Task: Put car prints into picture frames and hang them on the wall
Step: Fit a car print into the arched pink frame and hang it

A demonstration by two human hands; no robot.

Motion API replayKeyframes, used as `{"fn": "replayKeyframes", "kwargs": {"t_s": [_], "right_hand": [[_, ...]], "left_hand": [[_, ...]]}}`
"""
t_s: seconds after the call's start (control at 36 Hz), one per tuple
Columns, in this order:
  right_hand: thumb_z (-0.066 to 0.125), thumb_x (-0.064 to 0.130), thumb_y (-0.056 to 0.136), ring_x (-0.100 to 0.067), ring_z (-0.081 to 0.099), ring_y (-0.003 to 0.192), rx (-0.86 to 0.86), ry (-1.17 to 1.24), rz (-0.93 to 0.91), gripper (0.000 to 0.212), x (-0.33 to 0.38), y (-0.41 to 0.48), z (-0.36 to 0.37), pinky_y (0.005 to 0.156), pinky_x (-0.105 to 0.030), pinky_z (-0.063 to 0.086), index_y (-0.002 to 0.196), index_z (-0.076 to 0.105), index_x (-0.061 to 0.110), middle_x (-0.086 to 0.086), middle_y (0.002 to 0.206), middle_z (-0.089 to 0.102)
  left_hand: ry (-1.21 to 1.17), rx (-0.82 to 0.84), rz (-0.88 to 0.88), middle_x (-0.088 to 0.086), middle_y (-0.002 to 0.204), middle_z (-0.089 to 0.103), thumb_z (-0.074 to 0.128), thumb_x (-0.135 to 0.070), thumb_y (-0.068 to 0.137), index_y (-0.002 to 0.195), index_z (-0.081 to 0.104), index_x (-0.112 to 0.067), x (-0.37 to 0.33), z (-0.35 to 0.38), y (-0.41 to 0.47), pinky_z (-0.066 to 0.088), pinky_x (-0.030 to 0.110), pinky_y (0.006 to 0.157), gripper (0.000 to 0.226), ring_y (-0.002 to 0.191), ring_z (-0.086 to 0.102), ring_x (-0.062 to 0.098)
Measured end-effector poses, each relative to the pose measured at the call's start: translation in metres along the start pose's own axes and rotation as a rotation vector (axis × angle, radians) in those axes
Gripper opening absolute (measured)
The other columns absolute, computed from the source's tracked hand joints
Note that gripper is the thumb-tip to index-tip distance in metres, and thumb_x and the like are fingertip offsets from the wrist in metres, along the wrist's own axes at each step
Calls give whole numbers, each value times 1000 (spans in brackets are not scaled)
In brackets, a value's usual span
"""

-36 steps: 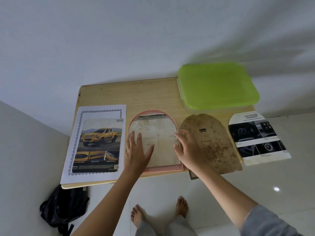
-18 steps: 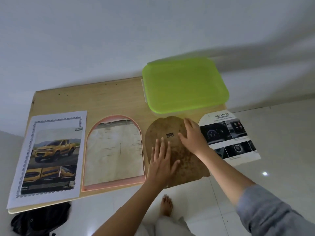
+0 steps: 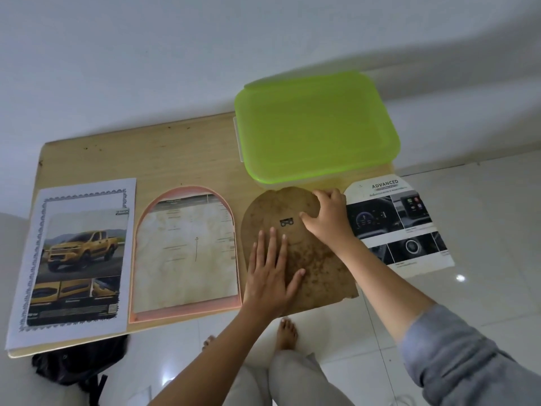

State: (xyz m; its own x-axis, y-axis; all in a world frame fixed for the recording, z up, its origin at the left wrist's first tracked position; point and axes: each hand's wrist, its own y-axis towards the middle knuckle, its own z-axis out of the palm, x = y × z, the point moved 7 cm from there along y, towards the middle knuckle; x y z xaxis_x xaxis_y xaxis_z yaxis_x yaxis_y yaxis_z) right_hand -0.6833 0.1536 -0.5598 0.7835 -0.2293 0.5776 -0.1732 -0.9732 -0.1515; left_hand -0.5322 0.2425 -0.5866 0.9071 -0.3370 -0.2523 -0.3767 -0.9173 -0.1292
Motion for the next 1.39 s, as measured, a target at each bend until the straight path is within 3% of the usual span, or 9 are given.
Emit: {"fn": "replayKeyframes", "kwargs": {"t_s": [0.25,0.5,0.58,0.67,0.81,0.92,1.17,1.31,1.39], "right_hand": [[71,22,77,-20,48,110,95,181,32,47,-7,7,-15,90,-21,33,120,52,14,-10,118,49],[69,18,81,-16,40,130,138,423,164,66,-18,-31,-20,107,-39,38,139,40,24,1,142,43],[69,15,81,-16,47,123,151,507,253,70,-30,-53,-19,98,-39,47,141,35,29,1,135,48],[61,8,86,-14,56,109,145,612,296,65,-36,-76,-20,81,-24,53,141,34,29,5,115,56],[50,2,92,-15,57,107,3,731,359,55,-39,-102,-28,93,-36,49,139,37,27,-3,126,54],[46,-1,93,-9,60,99,-85,813,369,54,-26,-118,-39,93,-33,46,140,37,24,3,130,51],[49,-5,89,-18,37,133,-172,903,367,54,19,-143,-30,112,-40,29,135,45,24,-1,141,45],[43,-8,90,-8,54,108,-135,988,371,52,69,-138,0,89,-18,46,137,42,16,0,125,54],[41,-9,91,-17,55,110,-96,1022,373,52,98,-131,24,95,-29,47,137,41,14,-4,123,55]], "left_hand": [[-36,-28,10,12,156,12,22,-61,92,148,17,-13,-1,-4,-2,10,41,115,74,144,4,28],[-61,-26,14,11,156,10,18,-63,92,149,17,-14,0,-4,-2,11,41,115,75,145,3,27],[-62,-17,18,11,156,11,18,-62,92,148,18,-13,0,-3,-2,11,41,115,75,144,3,27],[-72,-7,37,13,155,14,16,-62,92,148,20,-12,-2,-3,0,11,42,115,75,144,4,28],[-76,20,102,17,153,20,12,-65,92,146,23,-12,-7,-8,-2,16,47,114,77,142,15,34],[-163,8,74,19,154,13,10,-67,90,146,23,-10,0,-22,-10,10,46,113,80,141,7,35],[-393,-84,-12,5,156,-15,22,-70,83,149,-2,-17,47,-82,-42,5,29,109,88,140,-18,12],[-480,-110,-123,0,156,-16,41,-55,90,149,-4,-18,104,-104,-60,12,33,113,83,144,-9,17],[-555,-107,-191,-1,157,-7,43,-53,90,148,-4,-20,141,-108,-71,18,42,115,82,144,1,20]]}}
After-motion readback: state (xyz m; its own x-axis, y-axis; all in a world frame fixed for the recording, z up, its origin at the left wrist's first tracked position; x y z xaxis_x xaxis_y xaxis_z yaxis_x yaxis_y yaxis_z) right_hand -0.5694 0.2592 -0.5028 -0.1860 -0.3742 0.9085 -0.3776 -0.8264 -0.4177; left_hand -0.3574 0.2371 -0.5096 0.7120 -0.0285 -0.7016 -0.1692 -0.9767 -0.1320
